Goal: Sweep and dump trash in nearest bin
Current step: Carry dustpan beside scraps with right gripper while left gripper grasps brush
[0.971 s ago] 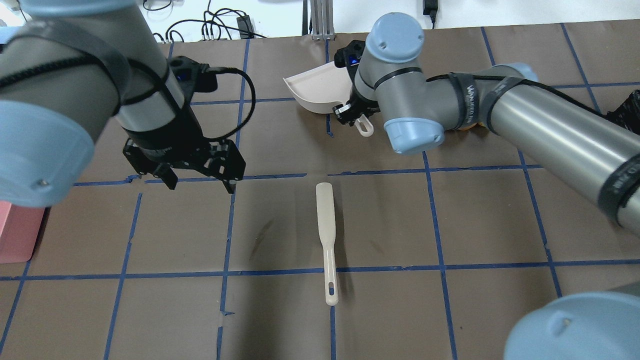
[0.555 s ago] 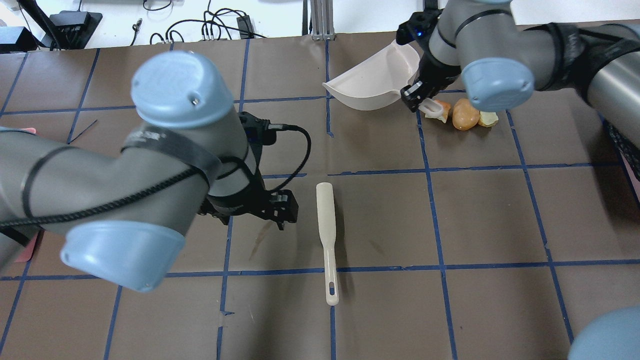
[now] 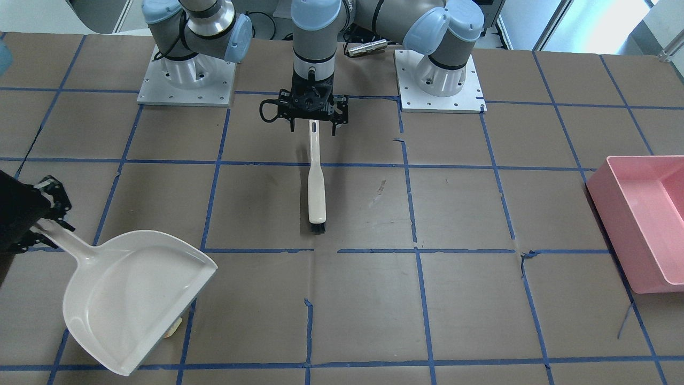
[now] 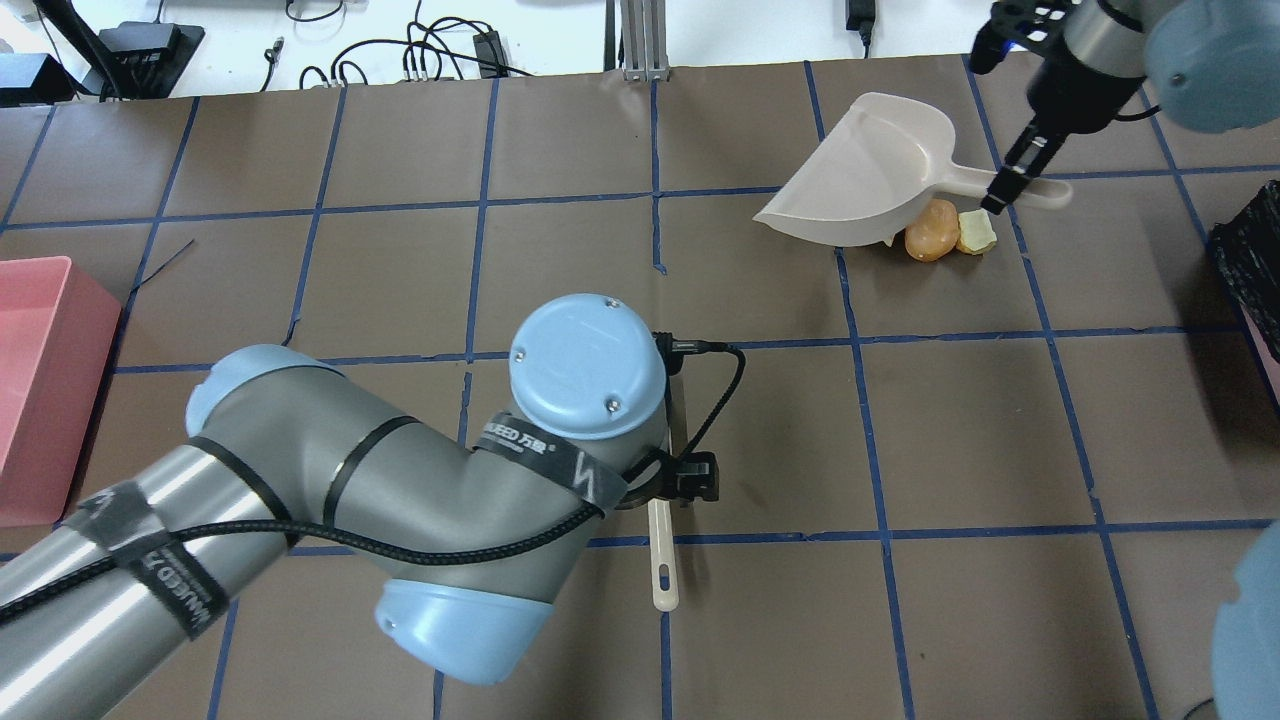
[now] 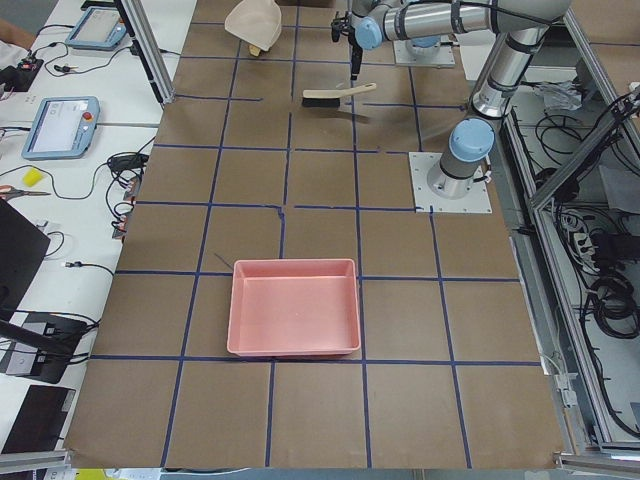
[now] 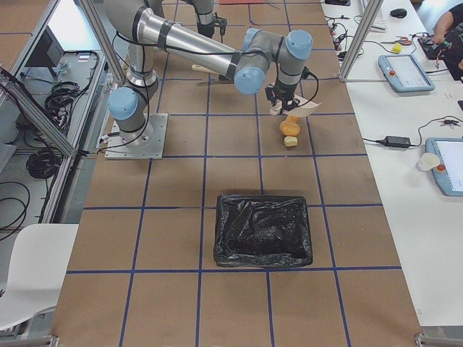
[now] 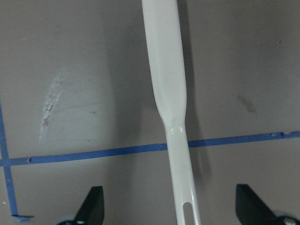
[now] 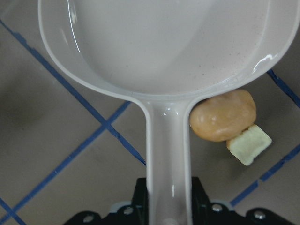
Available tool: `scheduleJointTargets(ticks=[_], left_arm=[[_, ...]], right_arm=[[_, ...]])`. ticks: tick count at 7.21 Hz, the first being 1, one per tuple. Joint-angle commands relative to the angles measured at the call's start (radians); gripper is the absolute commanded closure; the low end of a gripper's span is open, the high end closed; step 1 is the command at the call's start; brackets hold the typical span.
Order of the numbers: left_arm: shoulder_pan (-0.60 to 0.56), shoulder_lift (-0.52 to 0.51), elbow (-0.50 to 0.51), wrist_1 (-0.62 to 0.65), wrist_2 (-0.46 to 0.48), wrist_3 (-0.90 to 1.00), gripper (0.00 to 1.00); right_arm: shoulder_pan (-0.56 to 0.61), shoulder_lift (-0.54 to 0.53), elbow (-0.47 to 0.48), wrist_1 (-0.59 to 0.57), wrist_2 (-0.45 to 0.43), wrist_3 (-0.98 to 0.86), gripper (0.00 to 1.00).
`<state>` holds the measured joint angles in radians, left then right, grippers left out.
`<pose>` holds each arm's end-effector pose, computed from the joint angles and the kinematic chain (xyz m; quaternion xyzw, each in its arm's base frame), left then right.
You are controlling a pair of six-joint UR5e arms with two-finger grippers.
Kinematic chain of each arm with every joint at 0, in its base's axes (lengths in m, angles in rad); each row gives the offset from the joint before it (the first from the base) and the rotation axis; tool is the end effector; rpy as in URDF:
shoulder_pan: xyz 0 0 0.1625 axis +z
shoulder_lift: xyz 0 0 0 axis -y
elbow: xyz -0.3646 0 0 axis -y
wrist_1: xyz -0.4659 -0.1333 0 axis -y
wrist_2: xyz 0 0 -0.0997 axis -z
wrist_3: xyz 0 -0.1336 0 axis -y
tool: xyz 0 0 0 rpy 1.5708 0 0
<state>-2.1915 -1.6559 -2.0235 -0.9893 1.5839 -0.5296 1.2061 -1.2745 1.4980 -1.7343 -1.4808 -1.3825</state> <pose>-0.4191 -0.3600 0.1580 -0.0454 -0.9987 0.0219 0.0064 -0.0969 -0.6612 0.2692 -0.4853 0.8727 -0.0152 0.0518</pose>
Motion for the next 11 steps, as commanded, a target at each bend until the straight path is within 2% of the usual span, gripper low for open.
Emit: scheduleJointTargets(ticks=[1,2,3,5,7,9,10,11], left_arm=[[-0.094,-0.050,-0.029,0.089,0.068,-0.021,0.00],[-0.094,-0.021,-0.087,0.133,0.095,-0.015,0.00],[-0.093,-0.030,-0.137,0.221,0.096,-0.015,0.00],[-0.086,-0.048,-0.130,0.241,0.097,0.000,0.00],[-0.076,-0.048,-0.138,0.232,0.094,0.031,0.03],[-0.065,-0.051,-0.138,0.210,0.093,0.033,0.11],[-0.056,-0.053,-0.141,0.201,0.091,0.030,0.21],[-0.056,-0.053,-0.141,0.195,0.091,0.030,0.22]], right_arm=[[-0.109,0.007,-0.024,-0.019,-0.028,-0.301,1.00],[-0.118,0.047,-0.071,-0.036,-0.061,-0.399,1.00],[-0.147,0.094,-0.141,-0.013,-0.096,-0.420,1.00],[-0.155,0.179,-0.258,0.021,-0.133,-0.537,1.00],[-0.192,0.219,-0.288,0.009,-0.130,-0.700,1.00],[-0.212,0.266,-0.308,0.001,-0.112,-0.719,1.00],[-0.230,0.289,-0.311,-0.001,-0.042,-0.715,1.00],[-0.237,0.323,-0.321,-0.001,-0.035,-0.713,1.00]])
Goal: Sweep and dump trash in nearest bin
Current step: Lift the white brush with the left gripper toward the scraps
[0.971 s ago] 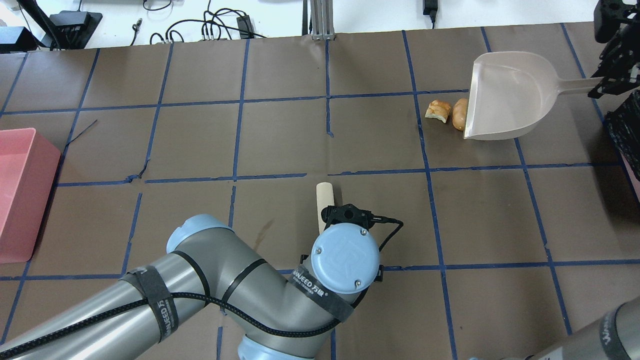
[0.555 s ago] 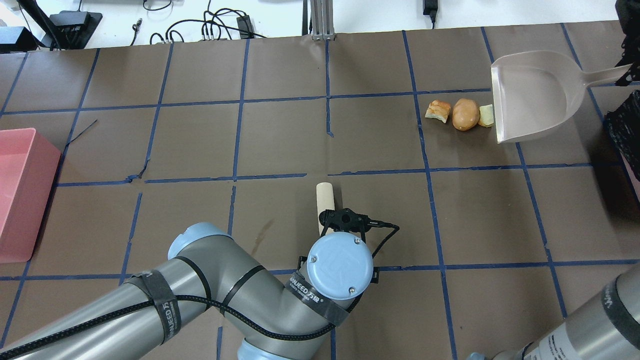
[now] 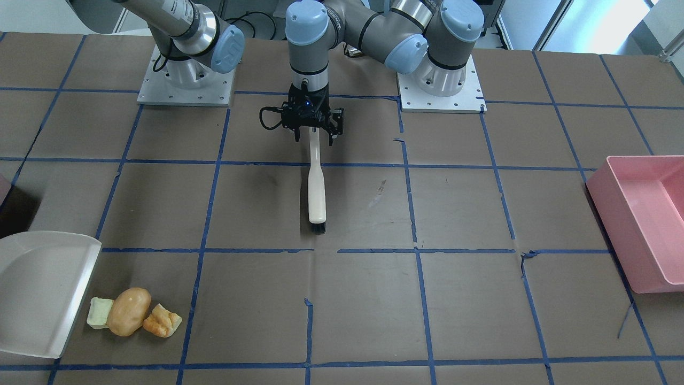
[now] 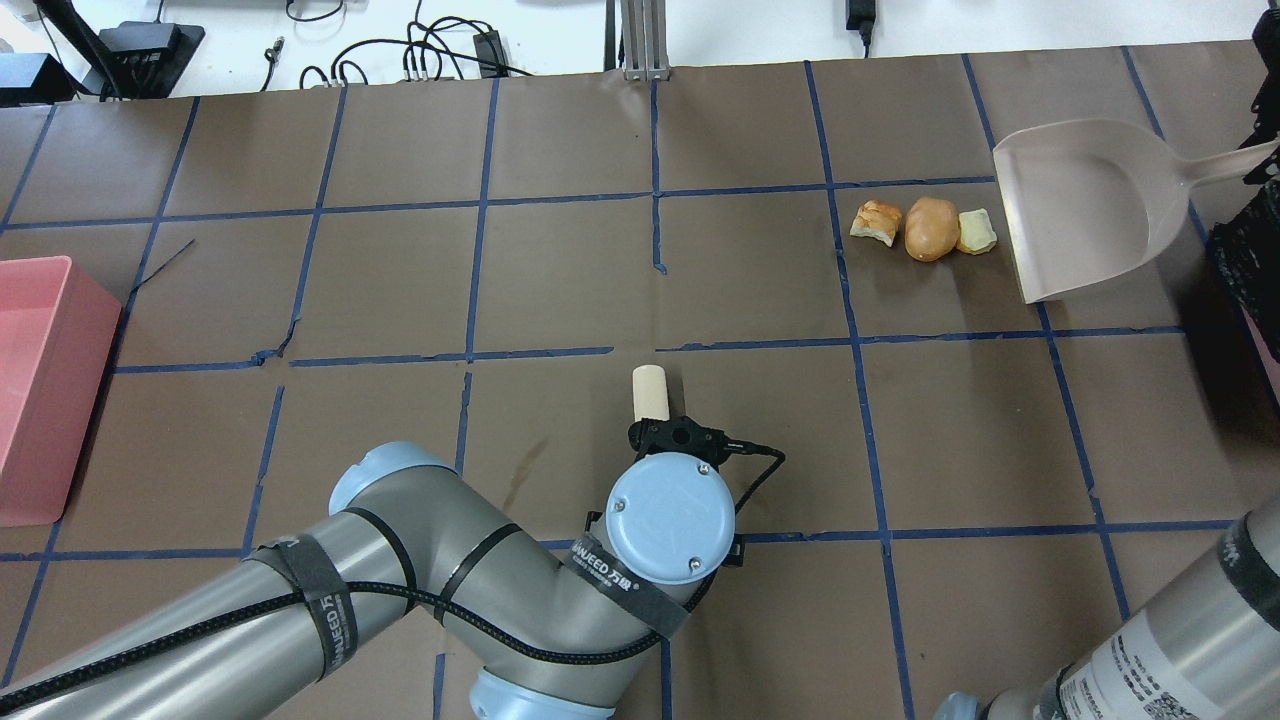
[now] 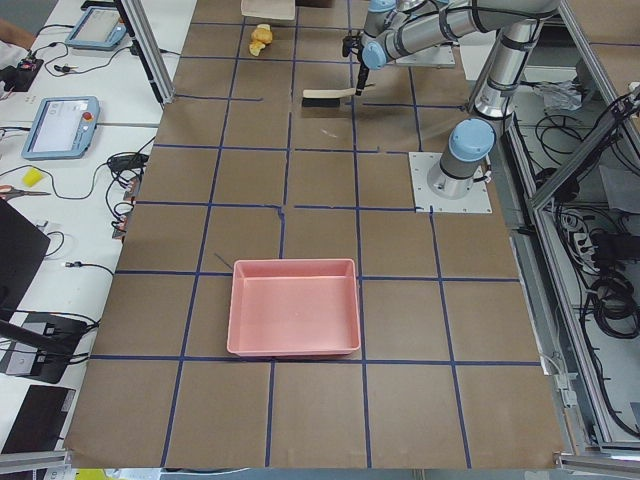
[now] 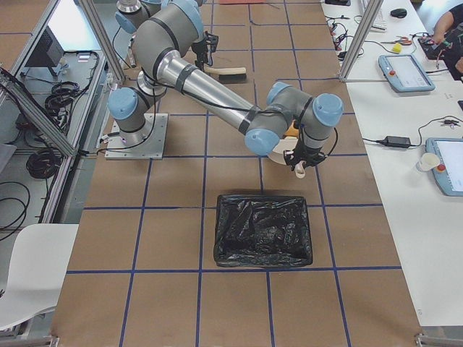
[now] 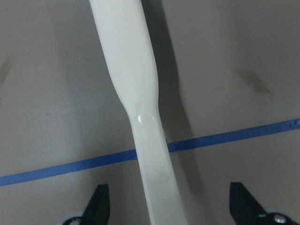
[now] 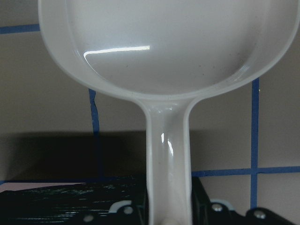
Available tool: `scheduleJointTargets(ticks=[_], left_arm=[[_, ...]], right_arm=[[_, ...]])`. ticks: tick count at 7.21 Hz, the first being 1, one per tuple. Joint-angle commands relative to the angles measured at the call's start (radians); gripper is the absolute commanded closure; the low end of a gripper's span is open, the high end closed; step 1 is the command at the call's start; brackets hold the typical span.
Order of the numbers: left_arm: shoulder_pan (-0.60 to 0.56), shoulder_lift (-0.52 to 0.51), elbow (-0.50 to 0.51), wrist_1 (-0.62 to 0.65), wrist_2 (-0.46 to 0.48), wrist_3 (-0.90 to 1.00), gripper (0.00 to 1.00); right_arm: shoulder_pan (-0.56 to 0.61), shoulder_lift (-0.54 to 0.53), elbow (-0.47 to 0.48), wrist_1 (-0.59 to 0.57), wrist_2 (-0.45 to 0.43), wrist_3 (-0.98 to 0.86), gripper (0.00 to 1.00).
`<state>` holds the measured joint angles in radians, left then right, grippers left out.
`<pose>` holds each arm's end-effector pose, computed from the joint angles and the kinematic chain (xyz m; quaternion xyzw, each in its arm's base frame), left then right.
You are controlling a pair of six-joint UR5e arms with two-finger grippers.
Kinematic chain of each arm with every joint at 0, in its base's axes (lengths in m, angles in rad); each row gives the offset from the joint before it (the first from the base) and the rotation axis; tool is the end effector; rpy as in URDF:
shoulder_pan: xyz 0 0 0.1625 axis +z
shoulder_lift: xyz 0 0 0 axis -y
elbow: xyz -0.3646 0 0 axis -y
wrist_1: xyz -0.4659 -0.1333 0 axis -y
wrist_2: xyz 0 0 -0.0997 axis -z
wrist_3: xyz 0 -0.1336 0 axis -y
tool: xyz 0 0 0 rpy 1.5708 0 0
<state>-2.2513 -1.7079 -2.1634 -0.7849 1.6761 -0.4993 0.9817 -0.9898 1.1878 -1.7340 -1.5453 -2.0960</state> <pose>-0.4099 -0.3168 0.0860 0.0888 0.9943 -0.0526 0.0281 -0.3041 -0.7011 0.2387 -0.6838 0.7293 -0.0085 0.0198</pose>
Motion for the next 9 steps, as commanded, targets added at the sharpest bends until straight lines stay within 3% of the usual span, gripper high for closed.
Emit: scheduleJointTargets(ticks=[1,3,6,7,9], left_arm=[[0.006,-0.002,-0.001,-0.022,-0.002,-0.005,0.23],[0.006,-0.002,-0.001,-0.027,-0.003,-0.013,0.41],[0.006,-0.002,-0.001,-0.025,-0.009,-0.010,0.60],[0.006,-0.002,-0.001,-0.025,-0.015,-0.007,0.74],[0.006,-0.002,0.002,-0.023,-0.015,-0.004,0.90]], right_arm=[[-0.012,0.048,-0.022,0.002,0.031,0.002,1.00],[-0.014,0.066,-0.020,0.004,0.030,-0.041,1.00],[-0.014,0.074,-0.014,0.004,0.030,-0.062,1.00],[-0.014,0.074,-0.014,0.002,0.031,-0.070,1.00],[-0.014,0.098,-0.019,-0.024,0.034,-0.075,1.00]])
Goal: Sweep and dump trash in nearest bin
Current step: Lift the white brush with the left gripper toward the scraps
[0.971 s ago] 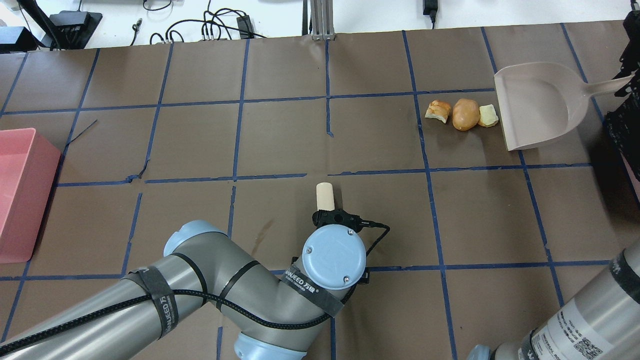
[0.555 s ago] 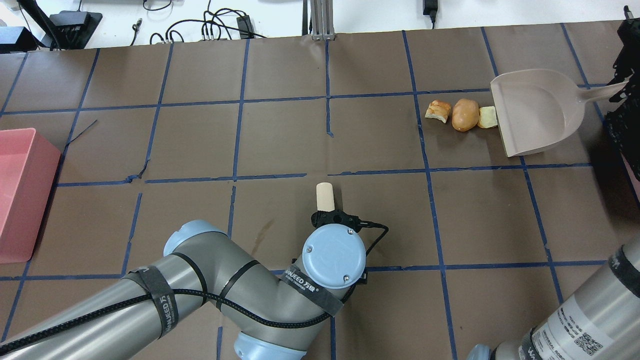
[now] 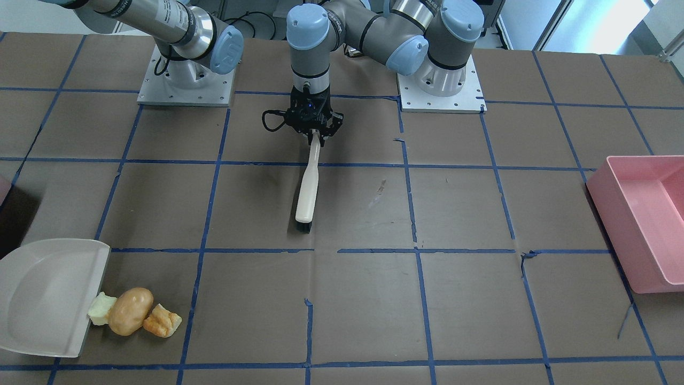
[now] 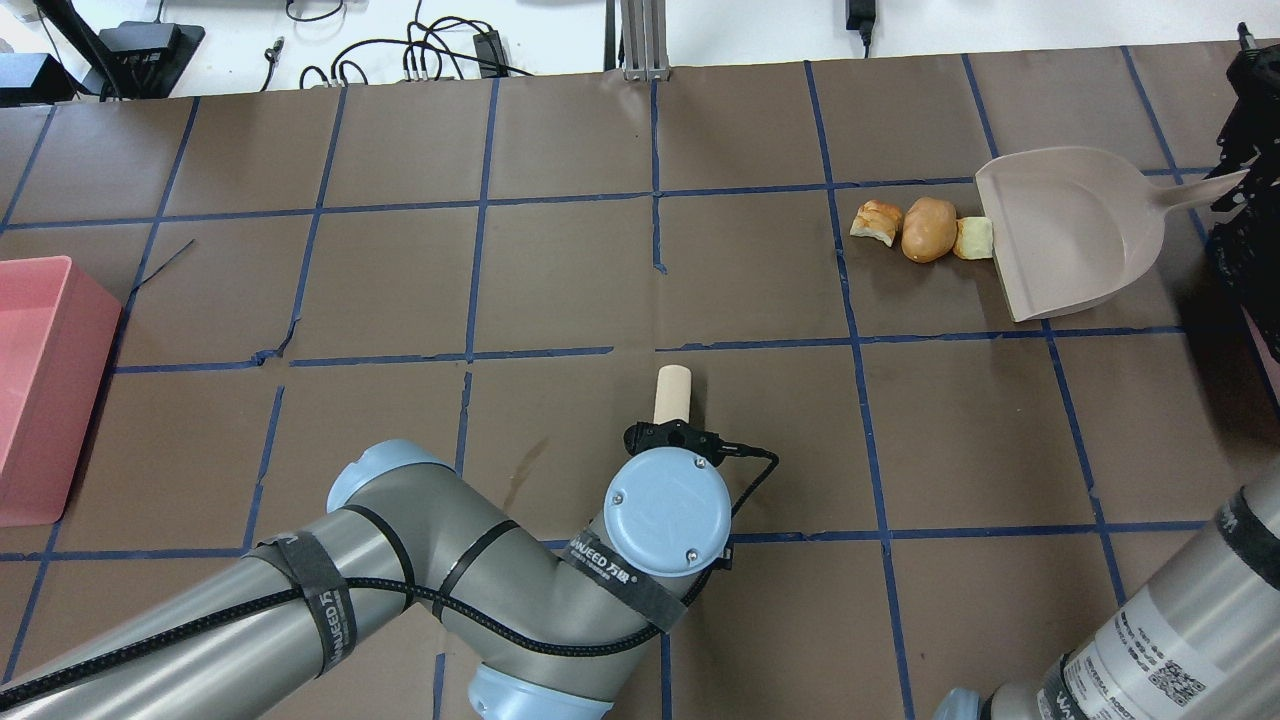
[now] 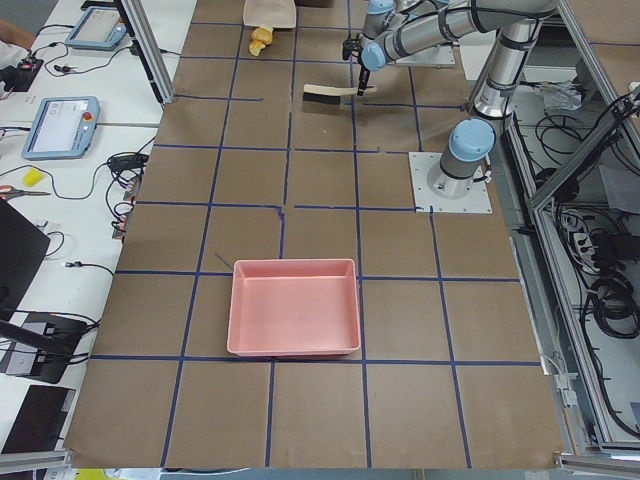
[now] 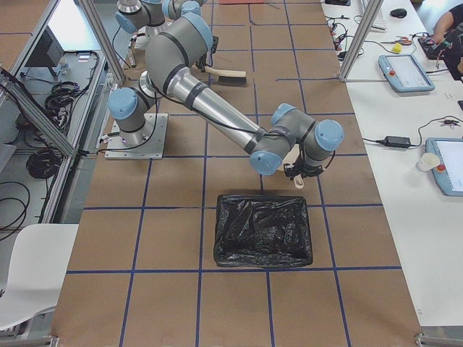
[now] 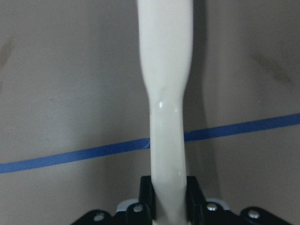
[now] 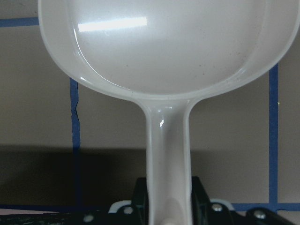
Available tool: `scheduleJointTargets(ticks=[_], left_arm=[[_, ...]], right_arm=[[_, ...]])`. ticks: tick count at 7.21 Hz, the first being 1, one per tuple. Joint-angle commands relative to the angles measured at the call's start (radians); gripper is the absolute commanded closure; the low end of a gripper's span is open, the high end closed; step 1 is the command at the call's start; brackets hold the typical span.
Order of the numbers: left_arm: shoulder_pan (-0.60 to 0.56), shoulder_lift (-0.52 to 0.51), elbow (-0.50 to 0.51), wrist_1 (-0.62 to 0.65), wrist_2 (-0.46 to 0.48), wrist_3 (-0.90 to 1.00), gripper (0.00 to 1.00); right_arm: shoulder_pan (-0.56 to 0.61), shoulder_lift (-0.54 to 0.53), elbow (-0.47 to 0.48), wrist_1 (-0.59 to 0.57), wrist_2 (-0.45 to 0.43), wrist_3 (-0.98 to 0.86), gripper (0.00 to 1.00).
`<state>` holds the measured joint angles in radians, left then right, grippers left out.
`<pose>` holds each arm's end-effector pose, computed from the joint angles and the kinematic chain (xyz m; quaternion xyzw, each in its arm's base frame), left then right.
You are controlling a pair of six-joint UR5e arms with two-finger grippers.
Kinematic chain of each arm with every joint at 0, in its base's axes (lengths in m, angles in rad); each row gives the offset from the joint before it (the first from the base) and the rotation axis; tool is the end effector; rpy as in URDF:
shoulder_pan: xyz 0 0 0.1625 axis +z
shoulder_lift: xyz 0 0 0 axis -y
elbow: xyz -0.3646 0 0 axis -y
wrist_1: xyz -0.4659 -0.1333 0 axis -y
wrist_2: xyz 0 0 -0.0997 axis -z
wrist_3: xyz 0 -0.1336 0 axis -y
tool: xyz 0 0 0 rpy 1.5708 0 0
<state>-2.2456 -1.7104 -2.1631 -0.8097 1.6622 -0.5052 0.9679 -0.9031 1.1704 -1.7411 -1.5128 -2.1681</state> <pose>-0.4075 -0.3154 0.0821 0.0839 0.9953 -0.0375 0.0298 -0.3156 -0.7072 0.1833 -0.7030 0.7089 -0.0195 0.0530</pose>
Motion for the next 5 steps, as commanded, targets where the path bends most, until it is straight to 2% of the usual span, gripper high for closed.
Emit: scheduleJointTargets(ticks=[1,3,5], left_arm=[[0.000,0.002,0.014,0.000,-0.002,0.007,0.95],[0.008,0.000,0.055,-0.003,-0.025,0.004,0.98],[0.015,-0.032,0.200,-0.145,-0.062,-0.004,1.00]], right_arm=[[0.000,0.016,-0.003,-0.018,0.019,-0.030,1.00],[0.000,0.024,-0.002,-0.040,0.020,-0.035,1.00],[0.000,0.027,-0.002,-0.049,0.020,-0.036,1.00]])
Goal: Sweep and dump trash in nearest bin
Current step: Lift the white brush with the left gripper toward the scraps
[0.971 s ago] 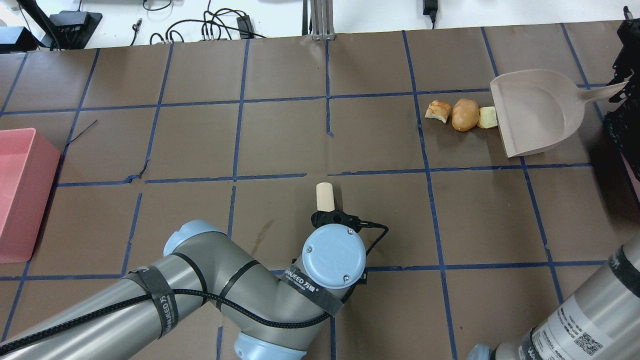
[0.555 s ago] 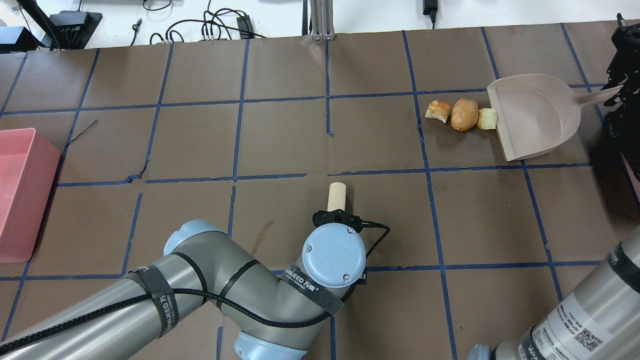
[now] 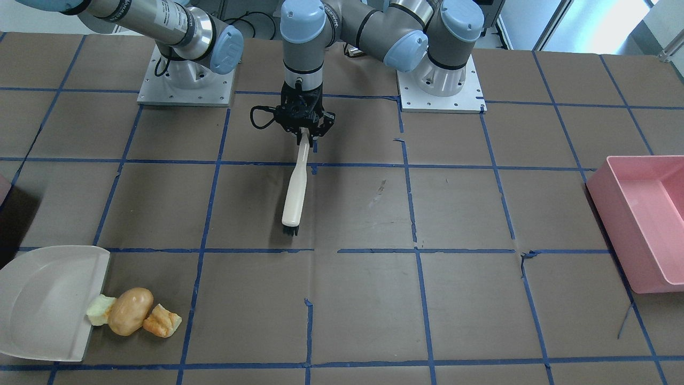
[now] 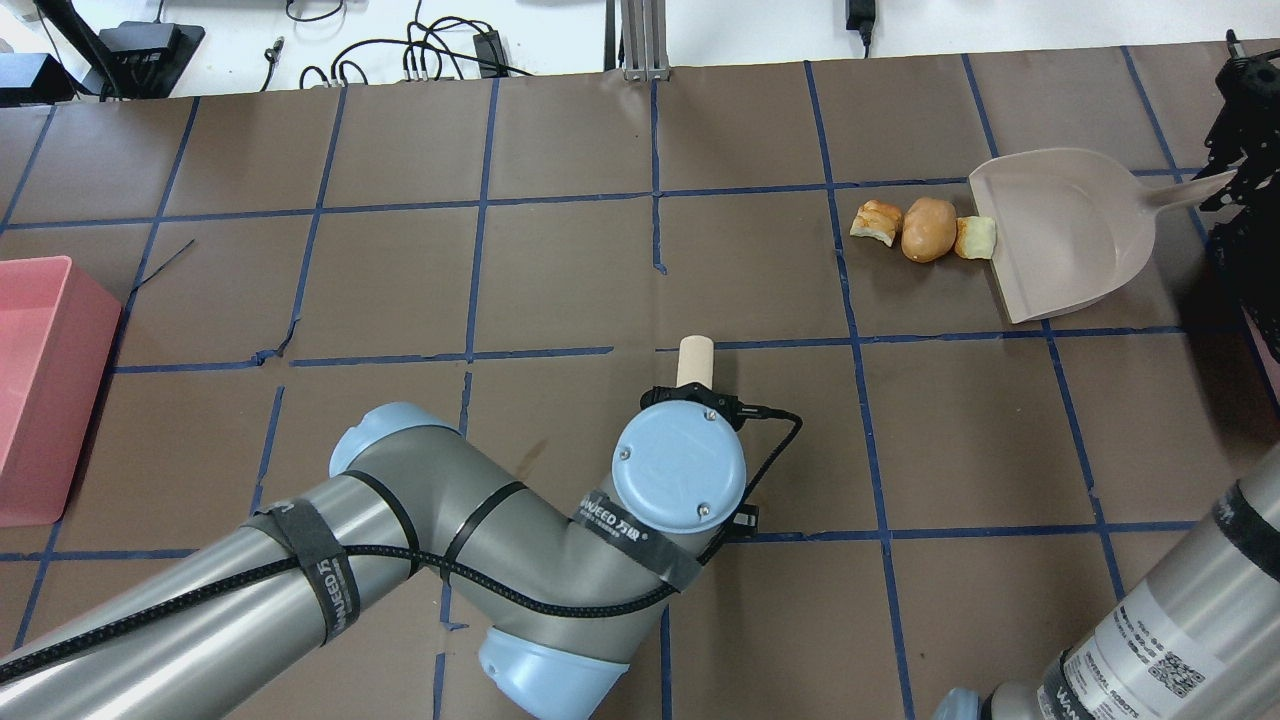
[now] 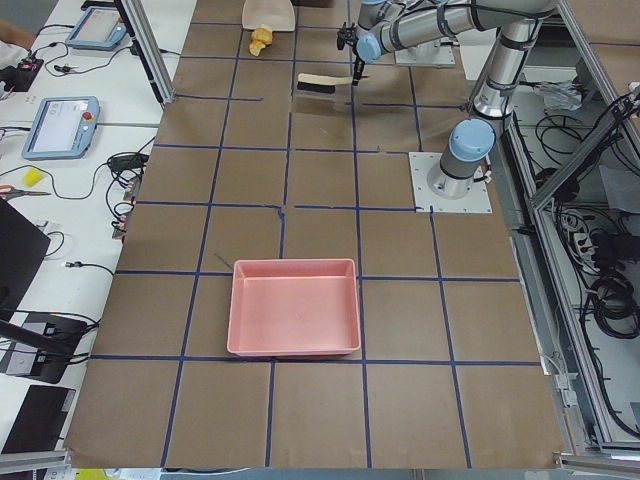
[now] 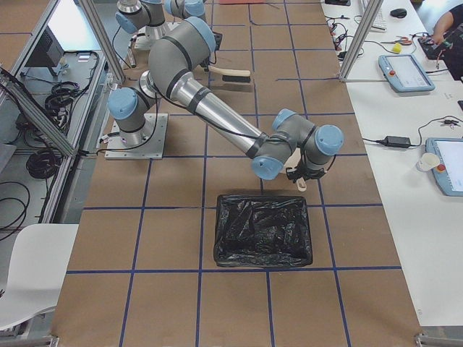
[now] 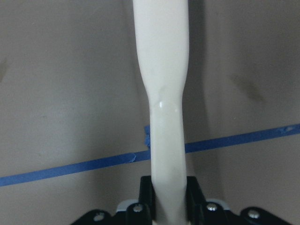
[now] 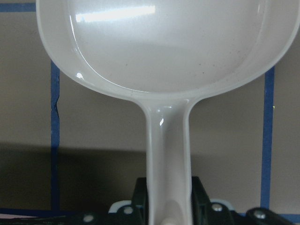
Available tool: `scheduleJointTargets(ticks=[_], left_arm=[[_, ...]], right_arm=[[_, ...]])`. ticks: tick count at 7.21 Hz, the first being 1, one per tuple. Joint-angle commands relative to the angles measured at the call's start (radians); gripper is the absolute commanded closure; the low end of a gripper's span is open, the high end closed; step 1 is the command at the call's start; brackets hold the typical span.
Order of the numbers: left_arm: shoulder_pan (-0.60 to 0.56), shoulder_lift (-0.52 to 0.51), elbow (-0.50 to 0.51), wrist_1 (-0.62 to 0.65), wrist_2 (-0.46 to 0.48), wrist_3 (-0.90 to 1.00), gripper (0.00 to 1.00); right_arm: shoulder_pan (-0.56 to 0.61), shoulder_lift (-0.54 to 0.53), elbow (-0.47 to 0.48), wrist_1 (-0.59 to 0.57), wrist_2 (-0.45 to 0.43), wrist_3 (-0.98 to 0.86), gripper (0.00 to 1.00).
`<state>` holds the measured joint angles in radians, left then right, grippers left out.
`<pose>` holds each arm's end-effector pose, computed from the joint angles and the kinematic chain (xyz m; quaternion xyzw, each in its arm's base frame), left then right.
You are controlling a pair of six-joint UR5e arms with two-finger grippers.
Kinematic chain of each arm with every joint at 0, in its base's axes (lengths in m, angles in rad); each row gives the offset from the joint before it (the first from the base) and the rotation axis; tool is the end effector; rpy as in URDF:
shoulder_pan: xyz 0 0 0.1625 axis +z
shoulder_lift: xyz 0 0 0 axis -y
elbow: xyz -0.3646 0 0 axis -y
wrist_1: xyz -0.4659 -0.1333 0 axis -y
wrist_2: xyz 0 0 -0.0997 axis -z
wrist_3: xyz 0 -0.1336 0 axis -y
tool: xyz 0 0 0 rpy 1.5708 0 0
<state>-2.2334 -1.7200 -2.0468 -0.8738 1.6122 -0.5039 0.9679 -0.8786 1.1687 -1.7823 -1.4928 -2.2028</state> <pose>-0.4335 -0.3479 0.1244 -0.0785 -0.9961 0.0413 0.0025 -0.3171 -0.7141 0.1693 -0.7152 0.6968 -0.0318 0.0452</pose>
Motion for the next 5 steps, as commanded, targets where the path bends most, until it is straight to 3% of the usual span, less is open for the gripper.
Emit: scheduleJointTargets(ticks=[1,3,5], left_arm=[[0.003,-0.094,0.181,-0.105,-0.014,-0.028,1.00],[0.003,-0.208,0.381,-0.201,-0.011,-0.054,1.00],[0.003,-0.321,0.540,-0.208,0.000,-0.053,1.00]], right_arm=[[0.000,0.001,-0.001,-0.012,0.000,0.005,1.00],[0.000,0.003,-0.003,-0.014,-0.003,0.006,1.00],[0.000,0.003,0.002,-0.011,0.000,0.008,1.00]])
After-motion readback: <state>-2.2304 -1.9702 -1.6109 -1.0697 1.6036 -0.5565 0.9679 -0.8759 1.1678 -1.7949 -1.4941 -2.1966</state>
